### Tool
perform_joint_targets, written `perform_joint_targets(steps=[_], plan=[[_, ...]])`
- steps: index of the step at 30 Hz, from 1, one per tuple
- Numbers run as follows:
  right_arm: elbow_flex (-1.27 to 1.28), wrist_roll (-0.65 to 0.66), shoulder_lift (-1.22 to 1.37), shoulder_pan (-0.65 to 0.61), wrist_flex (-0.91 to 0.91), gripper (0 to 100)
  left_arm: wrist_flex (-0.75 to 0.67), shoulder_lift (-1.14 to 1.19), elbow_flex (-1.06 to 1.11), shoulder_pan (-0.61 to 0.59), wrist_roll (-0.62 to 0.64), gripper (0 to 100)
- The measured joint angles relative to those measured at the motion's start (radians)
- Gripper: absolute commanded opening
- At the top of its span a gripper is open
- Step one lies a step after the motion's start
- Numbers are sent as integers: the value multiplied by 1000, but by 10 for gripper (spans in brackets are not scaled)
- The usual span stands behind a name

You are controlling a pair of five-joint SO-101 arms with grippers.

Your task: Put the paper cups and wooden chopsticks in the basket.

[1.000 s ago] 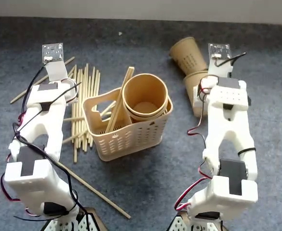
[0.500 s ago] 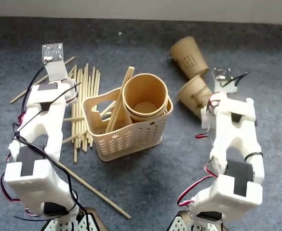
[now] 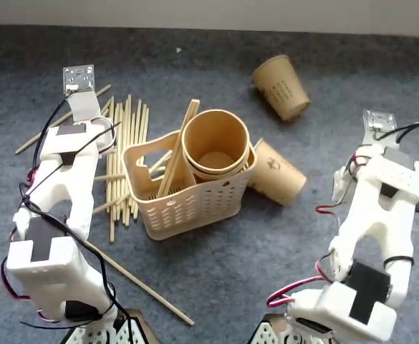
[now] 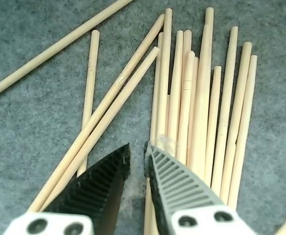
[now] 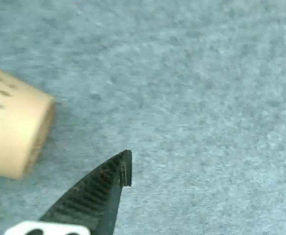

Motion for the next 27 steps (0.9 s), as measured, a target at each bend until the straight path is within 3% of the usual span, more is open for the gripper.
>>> perform_joint_targets(steps=[6,16,27], plan=[[0,-98,-138,-224,29,543,0,0,0,0,0,88],[110,-121,-68,-222,-146,543,0,0,0,0,0,88],[100,-284,-77,-259,-178,543,0,0,0,0,0,88]])
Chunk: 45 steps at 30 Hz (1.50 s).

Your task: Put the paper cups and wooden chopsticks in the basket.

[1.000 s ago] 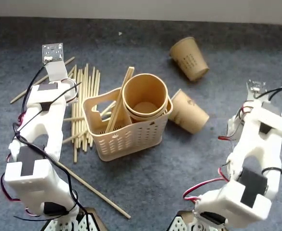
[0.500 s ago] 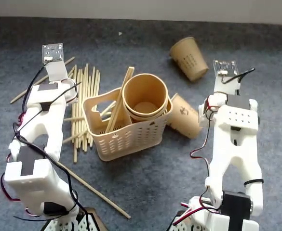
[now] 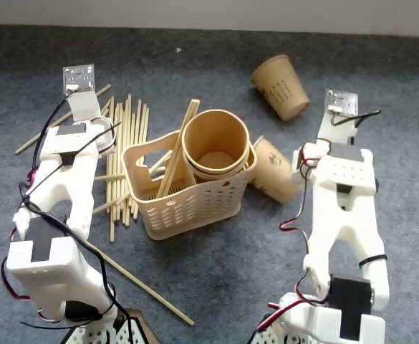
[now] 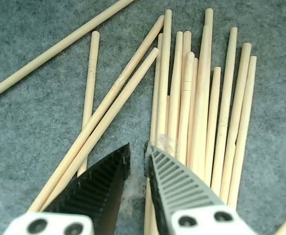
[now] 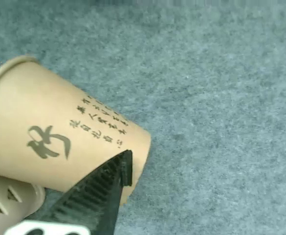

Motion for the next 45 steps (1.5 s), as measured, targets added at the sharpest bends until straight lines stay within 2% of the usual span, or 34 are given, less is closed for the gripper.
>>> perform_joint_targets(steps=[4,7,18,29,33,38,43,45], plan=[[0,9,0,-20,11,543,0,0,0,0,0,88],[9,92,37,2,2,543,0,0,0,0,0,88],[52,308,160,364,12,543,0,0,0,0,0,88],[57,319,-97,511,89,543,0,0,0,0,0,88],[52,276,-284,480,149,543,0,0,0,0,0,88],[-55,173,-470,308,270,543,0,0,0,0,0,88],[-133,114,-473,149,353,543,0,0,0,0,0,88],[-133,112,-423,121,354,543,0,0,0,0,0,88]])
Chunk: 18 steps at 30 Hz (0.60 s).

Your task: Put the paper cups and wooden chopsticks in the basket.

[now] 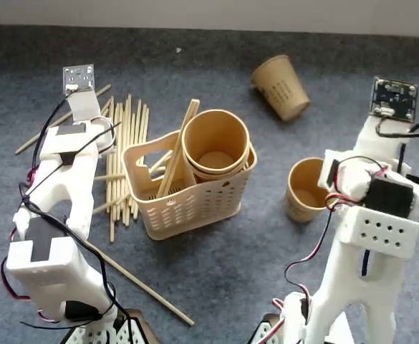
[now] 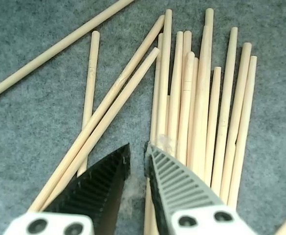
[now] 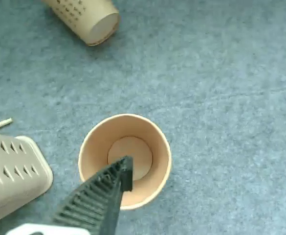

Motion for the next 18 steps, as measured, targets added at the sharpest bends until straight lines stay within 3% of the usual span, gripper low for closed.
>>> perform_joint_targets(steps=[7,13,18], plan=[[58,0,261,-5,-69,543,0,0,0,0,0,88],[155,0,313,-3,-141,536,0,0,0,0,0,88],[244,71,313,-3,-175,376,0,0,0,0,0,88]])
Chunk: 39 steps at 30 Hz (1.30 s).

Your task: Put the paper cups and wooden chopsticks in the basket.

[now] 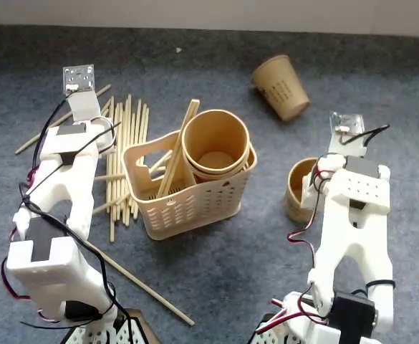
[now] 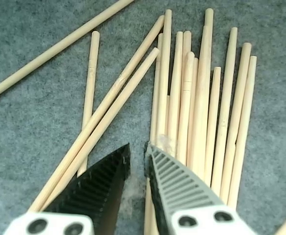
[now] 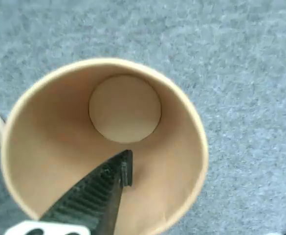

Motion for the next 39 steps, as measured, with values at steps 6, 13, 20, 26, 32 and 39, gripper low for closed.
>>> perform_joint_targets(steps=[6,13,20,26,32,39], plan=[[21,163,0,0,-2,106,0,0,0,0,0,88],[-52,226,-26,0,25,6,0,0,0,0,-3,88],[-439,153,-203,-63,296,6,0,0,0,0,-3,88],[-836,60,-281,-276,540,6,0,0,0,0,-3,88],[-1111,-8,-302,-430,571,6,0,0,0,0,-3,88],[-1099,-14,-292,-470,572,6,0,0,0,0,-3,88]])
